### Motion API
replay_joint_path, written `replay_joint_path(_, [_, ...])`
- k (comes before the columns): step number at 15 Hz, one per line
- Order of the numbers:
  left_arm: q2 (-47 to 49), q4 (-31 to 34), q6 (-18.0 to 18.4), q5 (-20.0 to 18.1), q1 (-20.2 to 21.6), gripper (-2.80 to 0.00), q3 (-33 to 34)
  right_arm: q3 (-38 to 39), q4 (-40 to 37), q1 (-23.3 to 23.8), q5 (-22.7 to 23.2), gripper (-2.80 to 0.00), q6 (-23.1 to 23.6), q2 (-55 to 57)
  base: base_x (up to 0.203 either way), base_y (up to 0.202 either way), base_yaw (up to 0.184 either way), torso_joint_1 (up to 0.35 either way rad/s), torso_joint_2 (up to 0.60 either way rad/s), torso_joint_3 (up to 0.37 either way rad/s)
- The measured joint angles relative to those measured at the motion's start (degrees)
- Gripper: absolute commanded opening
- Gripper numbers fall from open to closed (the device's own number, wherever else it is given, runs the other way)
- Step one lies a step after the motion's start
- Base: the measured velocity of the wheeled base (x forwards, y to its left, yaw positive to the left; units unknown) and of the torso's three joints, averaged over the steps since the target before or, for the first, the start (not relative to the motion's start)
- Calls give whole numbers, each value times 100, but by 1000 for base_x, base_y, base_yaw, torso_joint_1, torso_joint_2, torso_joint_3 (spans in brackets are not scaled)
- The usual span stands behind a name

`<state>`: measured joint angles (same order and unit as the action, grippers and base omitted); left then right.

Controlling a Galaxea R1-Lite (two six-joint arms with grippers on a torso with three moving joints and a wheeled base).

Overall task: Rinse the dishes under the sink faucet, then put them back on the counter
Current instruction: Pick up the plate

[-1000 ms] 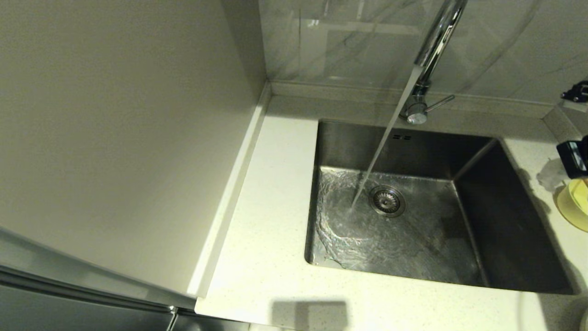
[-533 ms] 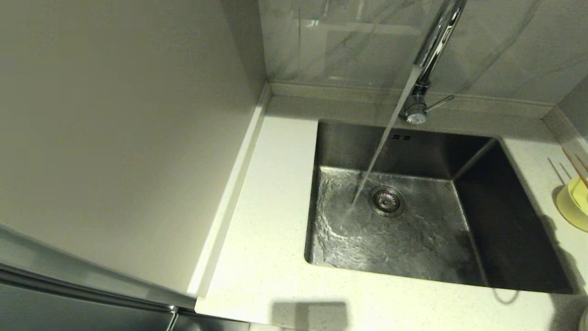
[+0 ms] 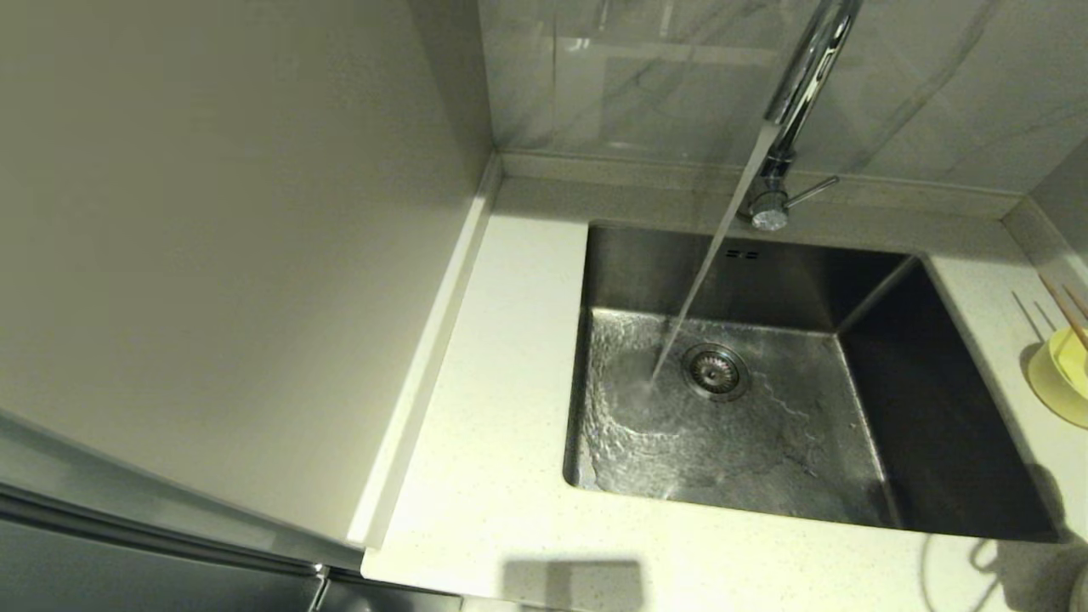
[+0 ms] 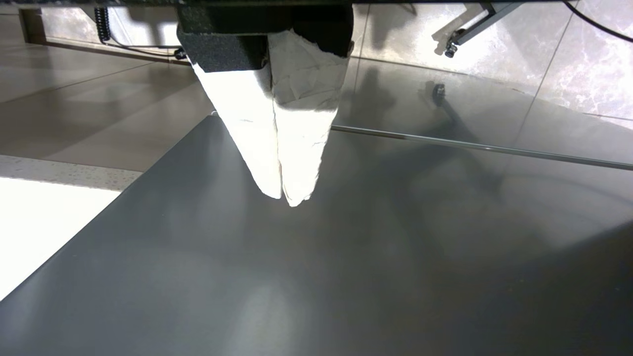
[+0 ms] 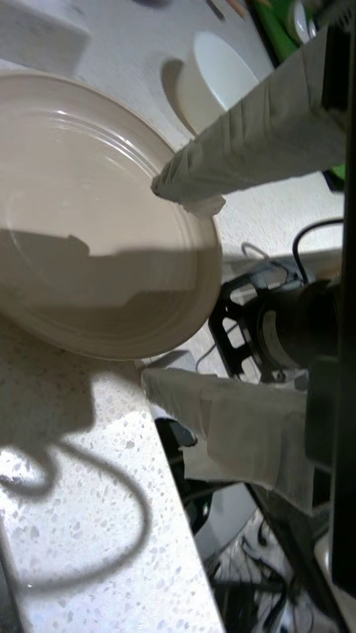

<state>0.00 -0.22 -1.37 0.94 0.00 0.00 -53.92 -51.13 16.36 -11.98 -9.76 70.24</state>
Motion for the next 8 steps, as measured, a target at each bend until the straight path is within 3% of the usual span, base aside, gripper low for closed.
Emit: replay_joint_path(8, [0,0,-1,0,0,-280,0,542,1841,0,-247,0,-1281,309,0,0,0,0,0,0])
